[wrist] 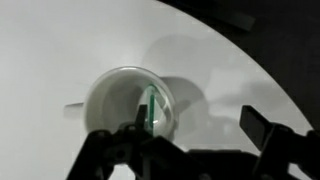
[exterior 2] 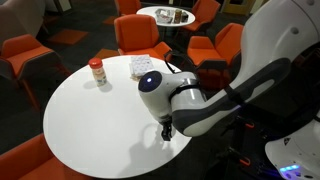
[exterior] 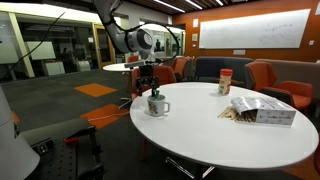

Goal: Pick up the white cup from the table and slightly move it to the right.

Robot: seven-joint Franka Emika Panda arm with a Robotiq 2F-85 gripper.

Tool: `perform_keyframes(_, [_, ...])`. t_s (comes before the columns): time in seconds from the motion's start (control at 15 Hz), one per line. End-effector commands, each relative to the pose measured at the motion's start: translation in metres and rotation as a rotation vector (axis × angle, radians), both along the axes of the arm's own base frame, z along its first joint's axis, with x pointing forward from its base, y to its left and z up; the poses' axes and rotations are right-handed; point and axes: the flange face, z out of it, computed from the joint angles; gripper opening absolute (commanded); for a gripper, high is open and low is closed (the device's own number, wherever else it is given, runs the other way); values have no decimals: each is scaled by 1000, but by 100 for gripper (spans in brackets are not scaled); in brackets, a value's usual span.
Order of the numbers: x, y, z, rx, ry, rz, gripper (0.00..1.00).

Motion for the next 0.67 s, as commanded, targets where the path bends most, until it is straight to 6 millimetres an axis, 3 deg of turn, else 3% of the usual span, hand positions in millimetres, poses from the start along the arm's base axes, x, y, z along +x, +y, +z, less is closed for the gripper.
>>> perform_keyframes(0.0, [-2,-1,-3,-7,37,-26,93])
perform_keyframes(0.07, [-2,-1,-6,-4,43,-22,73])
perform_keyframes(0.27, [0,-4,-13,-2,34,15,58])
perform_keyframes(0.6, [4,-12,-16,-7,30,55,12])
